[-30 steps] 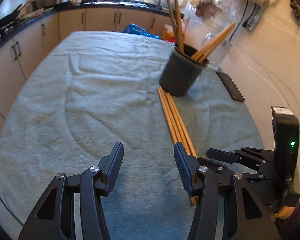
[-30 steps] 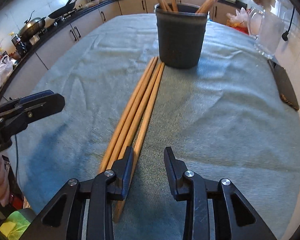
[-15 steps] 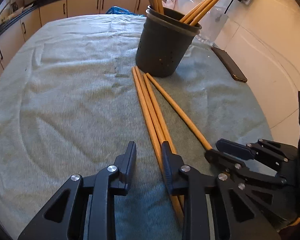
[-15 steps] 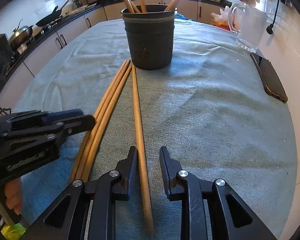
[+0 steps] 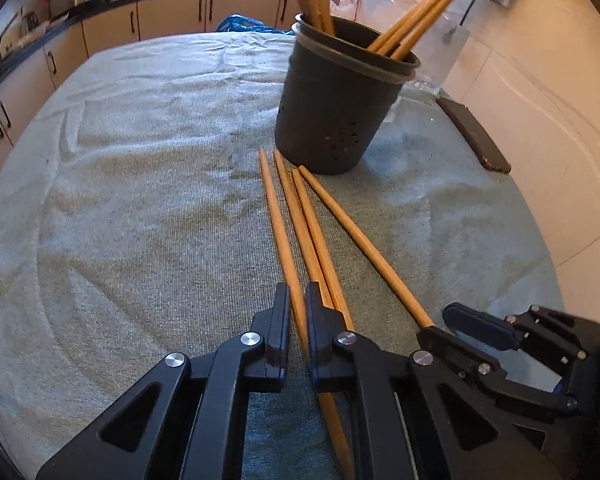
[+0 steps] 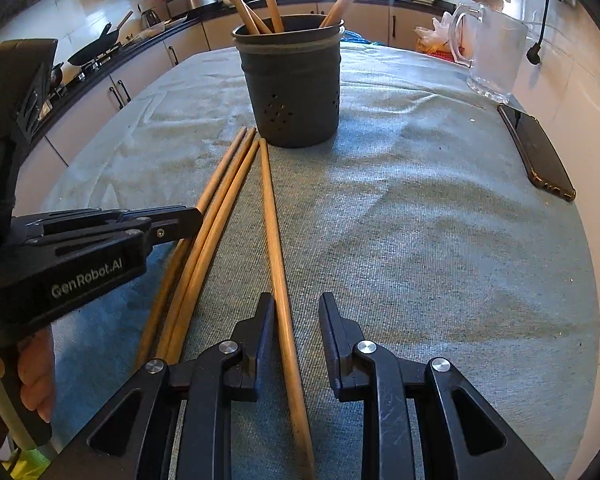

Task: Organize utensils
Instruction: 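Move the open right gripper back to the loose chopsticks on the towel, then close the right gripper on a fourth wooden chopstick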

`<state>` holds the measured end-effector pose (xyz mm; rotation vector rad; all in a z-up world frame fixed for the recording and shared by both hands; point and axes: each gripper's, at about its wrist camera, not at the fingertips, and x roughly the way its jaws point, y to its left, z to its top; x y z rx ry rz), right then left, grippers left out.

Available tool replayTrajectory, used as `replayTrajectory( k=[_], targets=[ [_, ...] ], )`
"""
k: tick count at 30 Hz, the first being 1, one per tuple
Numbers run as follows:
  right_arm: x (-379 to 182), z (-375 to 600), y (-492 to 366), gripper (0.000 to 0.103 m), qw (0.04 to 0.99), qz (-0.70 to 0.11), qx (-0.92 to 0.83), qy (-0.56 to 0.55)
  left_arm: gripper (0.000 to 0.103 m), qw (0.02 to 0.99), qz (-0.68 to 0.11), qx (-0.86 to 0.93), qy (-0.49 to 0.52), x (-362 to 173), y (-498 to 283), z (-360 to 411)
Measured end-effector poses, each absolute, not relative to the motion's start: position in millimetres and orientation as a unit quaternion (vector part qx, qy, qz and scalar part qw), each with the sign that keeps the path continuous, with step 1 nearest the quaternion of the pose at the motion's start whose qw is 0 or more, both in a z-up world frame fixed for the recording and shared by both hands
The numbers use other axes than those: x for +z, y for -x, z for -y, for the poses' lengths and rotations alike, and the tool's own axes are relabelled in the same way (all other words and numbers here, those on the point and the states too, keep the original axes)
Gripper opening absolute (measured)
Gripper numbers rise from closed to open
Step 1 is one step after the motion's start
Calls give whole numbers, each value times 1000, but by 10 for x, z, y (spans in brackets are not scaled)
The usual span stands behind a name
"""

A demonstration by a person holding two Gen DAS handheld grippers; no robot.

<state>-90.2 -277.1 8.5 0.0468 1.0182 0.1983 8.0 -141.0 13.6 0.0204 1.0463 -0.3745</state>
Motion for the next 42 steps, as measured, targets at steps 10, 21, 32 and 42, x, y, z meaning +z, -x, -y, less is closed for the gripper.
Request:
replayTrajectory(
  k=[10,21,32,42],
  targets=[
    [80,3059,1170,9,850,-518,77,-59,7,826,-537,-174,9,132,246,851],
    [112,3094,1328,38,847,-527,73,-20,7,818,-541,-193,1,200,210,778],
    [98,3088,641,22,835,-544,70,-37,8,818,-543,-186,-27,113,-314,979],
    [92,2936,133,21,850,-525,39,-9,7,825,-533,-190,-16,119,-465,996]
  ],
)
